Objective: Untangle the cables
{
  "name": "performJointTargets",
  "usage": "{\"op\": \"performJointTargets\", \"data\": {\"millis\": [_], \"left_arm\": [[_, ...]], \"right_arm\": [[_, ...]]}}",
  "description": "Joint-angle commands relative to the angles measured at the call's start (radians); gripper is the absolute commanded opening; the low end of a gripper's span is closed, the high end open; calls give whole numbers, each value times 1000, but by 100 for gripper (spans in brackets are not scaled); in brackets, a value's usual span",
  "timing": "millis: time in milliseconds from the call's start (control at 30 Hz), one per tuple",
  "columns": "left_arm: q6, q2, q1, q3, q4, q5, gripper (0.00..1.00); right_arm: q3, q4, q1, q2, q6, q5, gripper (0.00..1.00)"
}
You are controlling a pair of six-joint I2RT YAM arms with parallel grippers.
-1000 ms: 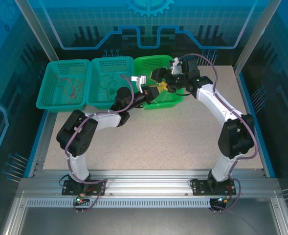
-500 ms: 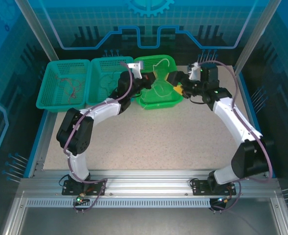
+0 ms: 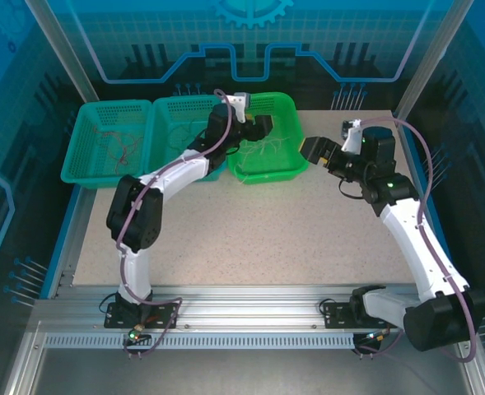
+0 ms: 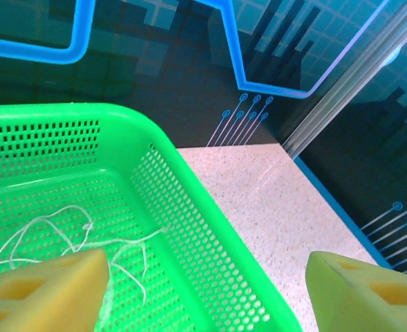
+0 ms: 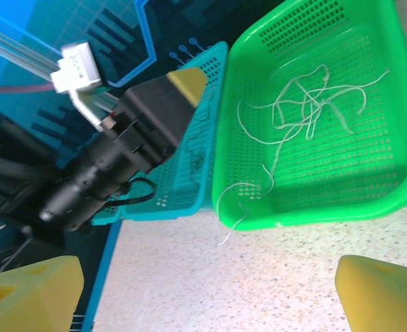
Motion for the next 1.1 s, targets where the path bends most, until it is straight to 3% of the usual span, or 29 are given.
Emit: {"op": "performJointTargets", "data": {"millis": [0, 133, 267, 400, 500, 600, 700, 867, 900, 1067], "left_arm": [[75, -194, -25, -83, -11, -23, 78], [112, -408, -42, -278, 5, -47, 80], [159, -636, -46, -493, -48, -155, 82], [194, -867, -47, -684, -169, -391, 84], [217, -1005, -38, -832, -202, -600, 91], [218, -1082, 12, -973, -174, -750, 99], [242, -1090, 70, -1060, -123, -798, 99], [262, -1019, 175, -1153, 28, -777, 99], [246, -1000, 213, -1165, 48, -737, 99], [213, -877, 356, -1232, 237, -484, 99]], "right_arm": [[-23, -25, 10, -9, -98, 76, 95], [-60, 31, 13, -10, -159, 111, 95], [-141, 125, 13, -30, -233, 224, 92], [-313, 279, 36, -78, -316, 515, 92], [-416, 370, 67, -85, -375, 752, 98], [-527, 502, 91, -55, -475, 875, 100], [-569, 557, 74, 26, -506, 925, 100], [-605, 787, -11, 233, -566, 873, 100], [-601, 844, -19, 268, -589, 890, 100], [-659, 1002, -63, 307, -653, 646, 100]]}}
